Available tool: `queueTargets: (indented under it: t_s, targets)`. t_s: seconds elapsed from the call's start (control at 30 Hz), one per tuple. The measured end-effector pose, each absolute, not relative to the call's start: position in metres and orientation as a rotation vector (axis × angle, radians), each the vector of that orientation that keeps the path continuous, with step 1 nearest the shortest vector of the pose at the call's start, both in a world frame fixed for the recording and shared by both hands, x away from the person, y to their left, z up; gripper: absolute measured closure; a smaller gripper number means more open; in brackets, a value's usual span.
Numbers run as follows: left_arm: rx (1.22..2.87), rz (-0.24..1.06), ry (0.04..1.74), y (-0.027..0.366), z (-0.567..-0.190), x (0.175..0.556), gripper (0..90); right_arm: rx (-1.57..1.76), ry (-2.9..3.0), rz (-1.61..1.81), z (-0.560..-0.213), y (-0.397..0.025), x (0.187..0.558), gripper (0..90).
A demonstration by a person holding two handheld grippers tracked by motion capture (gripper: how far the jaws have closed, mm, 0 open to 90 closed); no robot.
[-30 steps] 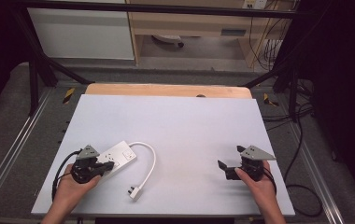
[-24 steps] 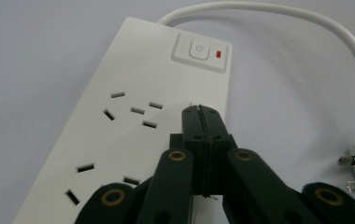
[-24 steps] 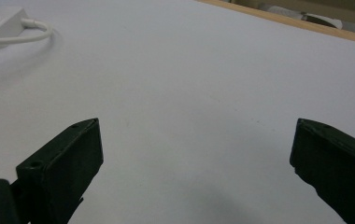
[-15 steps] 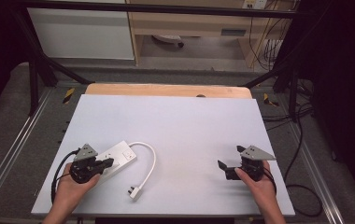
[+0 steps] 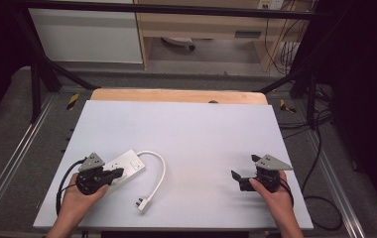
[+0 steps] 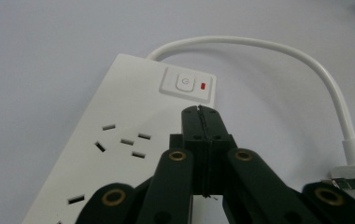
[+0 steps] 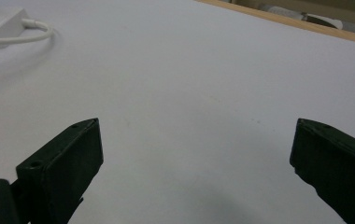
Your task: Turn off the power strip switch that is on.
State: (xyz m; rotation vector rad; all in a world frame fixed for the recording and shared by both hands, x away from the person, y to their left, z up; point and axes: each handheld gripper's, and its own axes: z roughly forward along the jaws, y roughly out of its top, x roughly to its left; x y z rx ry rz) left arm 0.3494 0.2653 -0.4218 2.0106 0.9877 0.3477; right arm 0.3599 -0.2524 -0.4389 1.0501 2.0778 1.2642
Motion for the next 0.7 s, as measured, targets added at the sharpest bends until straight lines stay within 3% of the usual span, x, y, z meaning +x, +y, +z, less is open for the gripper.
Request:
queueTargets:
  t_s: [0.7]
  targets:
    - [1.974,0.342,0.929,0.2552,-0.4179,0.3501,90.0,1.048,2.080,1.264,-0.4390,-0.2521,0.3601,3.2]
